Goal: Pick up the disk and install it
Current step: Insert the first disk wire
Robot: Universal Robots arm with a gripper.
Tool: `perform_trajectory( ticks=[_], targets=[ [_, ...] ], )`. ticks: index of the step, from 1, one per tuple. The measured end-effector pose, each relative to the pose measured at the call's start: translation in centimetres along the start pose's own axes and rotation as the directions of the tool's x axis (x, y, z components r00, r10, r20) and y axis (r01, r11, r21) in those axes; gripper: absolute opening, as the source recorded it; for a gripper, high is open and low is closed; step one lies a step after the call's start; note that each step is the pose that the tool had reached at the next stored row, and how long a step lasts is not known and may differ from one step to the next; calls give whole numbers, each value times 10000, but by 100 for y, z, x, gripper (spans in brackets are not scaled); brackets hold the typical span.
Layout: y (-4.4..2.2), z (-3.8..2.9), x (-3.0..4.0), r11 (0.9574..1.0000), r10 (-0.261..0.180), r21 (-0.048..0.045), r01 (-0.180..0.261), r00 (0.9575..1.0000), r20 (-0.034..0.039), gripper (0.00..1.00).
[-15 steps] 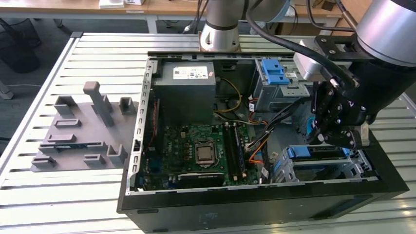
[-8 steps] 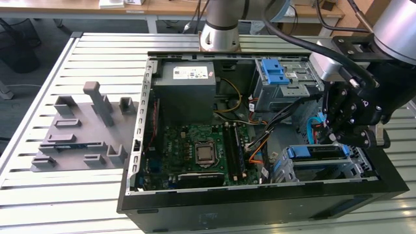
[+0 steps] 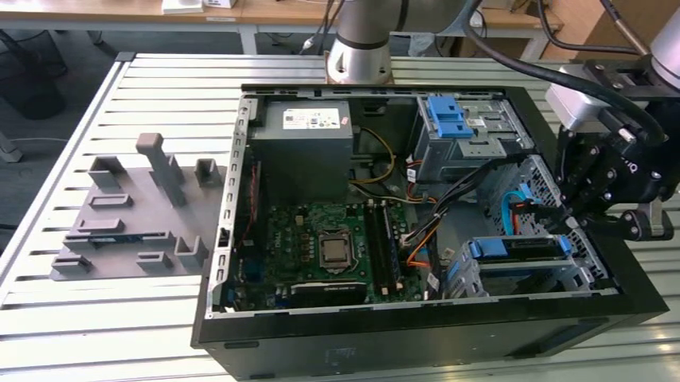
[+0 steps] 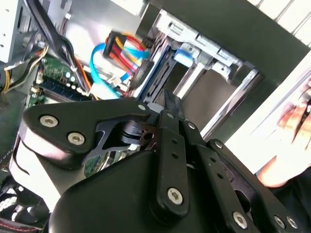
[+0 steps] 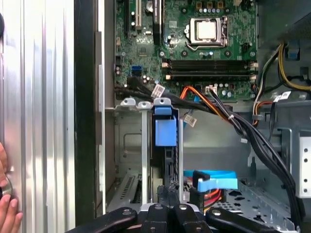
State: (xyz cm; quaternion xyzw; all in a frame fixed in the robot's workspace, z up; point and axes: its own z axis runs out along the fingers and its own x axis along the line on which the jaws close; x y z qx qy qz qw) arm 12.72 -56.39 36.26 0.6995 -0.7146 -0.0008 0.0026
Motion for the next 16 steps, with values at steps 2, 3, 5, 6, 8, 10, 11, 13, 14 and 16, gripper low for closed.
perform_trajectory(
  ticks=[2,3,5,6,8,10,11,13,14,16],
  targets=[
    [-7,-1,-4,10000,1,0,-1,10000,1,11],
    [-7,-5,-7,10000,2,1,-2,10000,-1,11],
    [-9,-18,-15,10000,1,4,-1,10000,1,11],
    [-11,-27,-20,10000,1,5,-1,10000,-1,11],
    [-16,-41,-32,10000,1,7,-1,10000,-2,11],
    [-24,-46,-44,10000,0,8,0,10000,-3,11],
    [-31,-45,-49,10000,1,9,-1,10000,-2,11],
    [-47,-45,-62,10000,1,9,-1,10000,-2,11],
    [-54,-45,-70,10000,1,9,-1,10000,-1,11],
    [-60,-46,-83,10000,1,12,-1,10000,1,11]
  ],
)
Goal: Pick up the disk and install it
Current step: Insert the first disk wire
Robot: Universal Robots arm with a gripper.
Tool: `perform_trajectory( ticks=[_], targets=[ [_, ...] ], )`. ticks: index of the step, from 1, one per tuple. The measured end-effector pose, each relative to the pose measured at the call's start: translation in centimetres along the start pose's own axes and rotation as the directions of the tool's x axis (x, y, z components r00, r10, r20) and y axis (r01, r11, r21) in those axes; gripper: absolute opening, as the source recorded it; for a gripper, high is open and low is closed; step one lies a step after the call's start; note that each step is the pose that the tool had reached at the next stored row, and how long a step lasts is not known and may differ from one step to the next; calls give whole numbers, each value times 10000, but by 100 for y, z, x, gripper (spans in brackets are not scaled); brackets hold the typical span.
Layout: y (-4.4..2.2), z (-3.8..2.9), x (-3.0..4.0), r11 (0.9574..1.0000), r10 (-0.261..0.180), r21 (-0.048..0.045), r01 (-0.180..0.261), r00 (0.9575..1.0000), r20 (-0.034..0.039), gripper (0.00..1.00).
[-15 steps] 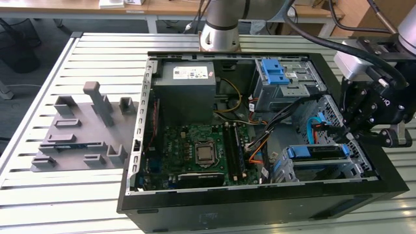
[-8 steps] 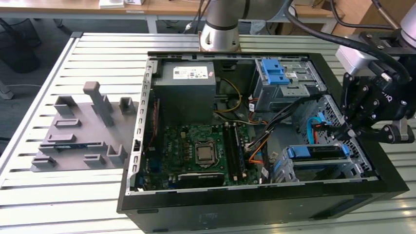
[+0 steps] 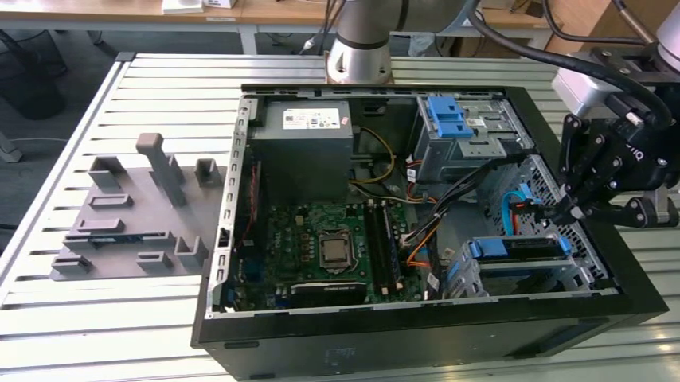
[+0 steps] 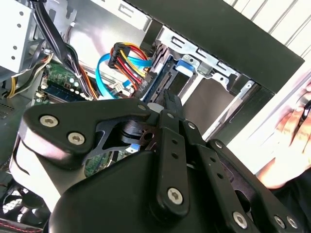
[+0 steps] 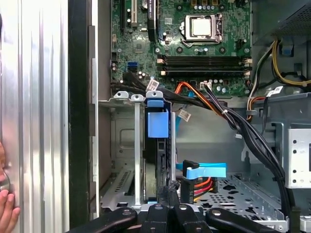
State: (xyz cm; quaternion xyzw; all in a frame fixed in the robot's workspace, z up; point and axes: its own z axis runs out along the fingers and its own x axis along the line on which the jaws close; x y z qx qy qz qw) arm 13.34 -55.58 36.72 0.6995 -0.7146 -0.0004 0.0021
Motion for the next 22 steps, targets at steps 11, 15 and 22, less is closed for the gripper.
perform_trajectory(
  ticks=[11,15,22],
  targets=[
    [2,-1,-134,10000,0,72,0,10000,-17,11],
    [8,-2,-150,10000,2,82,-2,10000,-40,11],
    [11,-2,-156,10000,0,83,0,10000,-41,11]
  ],
)
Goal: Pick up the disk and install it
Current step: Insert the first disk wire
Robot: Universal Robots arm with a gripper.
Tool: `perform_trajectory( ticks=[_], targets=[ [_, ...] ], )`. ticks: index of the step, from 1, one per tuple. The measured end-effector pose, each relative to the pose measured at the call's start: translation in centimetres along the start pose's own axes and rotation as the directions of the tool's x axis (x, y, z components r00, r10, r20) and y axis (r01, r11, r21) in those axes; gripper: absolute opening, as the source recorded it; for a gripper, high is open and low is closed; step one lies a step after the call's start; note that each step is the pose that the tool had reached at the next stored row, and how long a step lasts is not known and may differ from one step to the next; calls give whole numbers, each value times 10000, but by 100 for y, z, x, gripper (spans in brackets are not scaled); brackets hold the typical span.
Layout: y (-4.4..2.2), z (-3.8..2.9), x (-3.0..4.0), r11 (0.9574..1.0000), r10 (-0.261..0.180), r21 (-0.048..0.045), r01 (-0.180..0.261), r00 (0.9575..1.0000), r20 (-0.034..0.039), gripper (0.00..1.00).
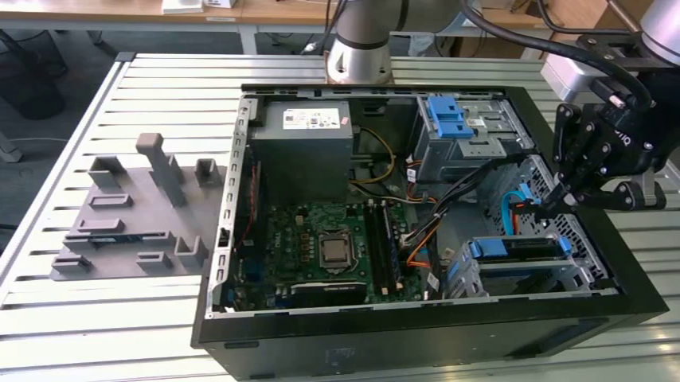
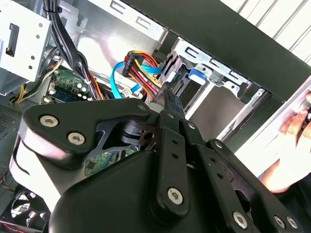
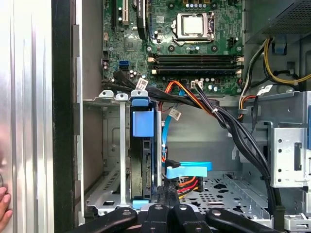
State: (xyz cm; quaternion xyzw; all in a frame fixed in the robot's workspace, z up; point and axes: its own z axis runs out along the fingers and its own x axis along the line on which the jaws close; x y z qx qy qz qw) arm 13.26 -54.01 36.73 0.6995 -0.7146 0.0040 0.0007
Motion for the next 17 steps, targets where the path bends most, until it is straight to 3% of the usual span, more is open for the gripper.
perform_trajectory(
  ticks=[6,7,11,12,17],
  targets=[
    [7,1,-1,10000,0,14,0,10000,1,11],
    [7,1,-2,10000,0,18,0,10000,0,18],
    [14,7,-21,10000,0,23,0,10000,0,19],
    [20,11,-24,10000,1,24,-1,10000,-1,25],
    [36,53,-44,10000,0,32,0,10000,-1,25]
  ],
)
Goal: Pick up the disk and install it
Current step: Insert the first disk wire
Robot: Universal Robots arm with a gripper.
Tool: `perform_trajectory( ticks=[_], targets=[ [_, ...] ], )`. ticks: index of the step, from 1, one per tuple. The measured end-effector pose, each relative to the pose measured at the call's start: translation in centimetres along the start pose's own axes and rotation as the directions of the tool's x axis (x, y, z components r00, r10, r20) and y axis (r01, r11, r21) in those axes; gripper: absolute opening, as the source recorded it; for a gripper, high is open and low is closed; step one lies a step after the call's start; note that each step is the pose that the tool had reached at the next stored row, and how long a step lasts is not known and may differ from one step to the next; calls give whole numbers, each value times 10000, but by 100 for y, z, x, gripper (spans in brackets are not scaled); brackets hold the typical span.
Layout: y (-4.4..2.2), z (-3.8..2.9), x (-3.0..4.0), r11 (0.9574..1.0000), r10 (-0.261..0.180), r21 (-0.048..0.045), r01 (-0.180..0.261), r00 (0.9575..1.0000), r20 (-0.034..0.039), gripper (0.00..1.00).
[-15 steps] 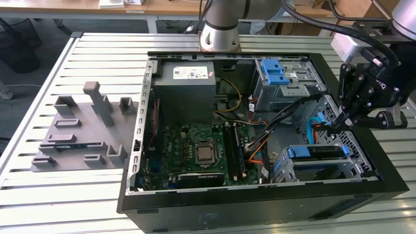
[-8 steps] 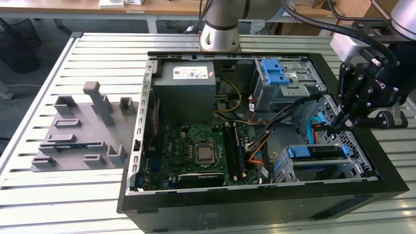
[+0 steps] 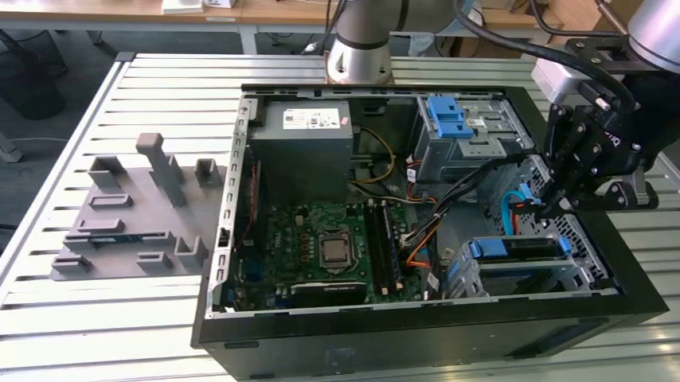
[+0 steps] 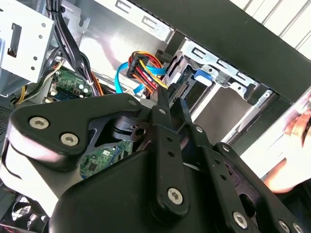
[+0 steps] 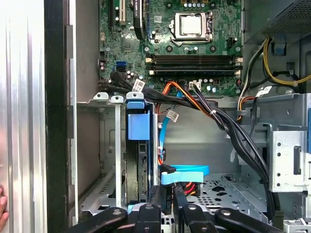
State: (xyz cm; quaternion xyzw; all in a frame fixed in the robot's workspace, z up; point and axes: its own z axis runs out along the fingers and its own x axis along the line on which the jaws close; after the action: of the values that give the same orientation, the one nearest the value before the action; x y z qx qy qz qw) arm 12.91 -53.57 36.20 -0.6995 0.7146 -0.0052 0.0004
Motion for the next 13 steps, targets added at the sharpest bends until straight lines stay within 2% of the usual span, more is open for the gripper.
perform_trajectory(
  ticks=[7,13],
  targets=[
    [1,39,-22,10000,0,2,0,10000,-4,25],
    [1,79,-22,10000,0,29,0,10000,-57,25]
  ],
)
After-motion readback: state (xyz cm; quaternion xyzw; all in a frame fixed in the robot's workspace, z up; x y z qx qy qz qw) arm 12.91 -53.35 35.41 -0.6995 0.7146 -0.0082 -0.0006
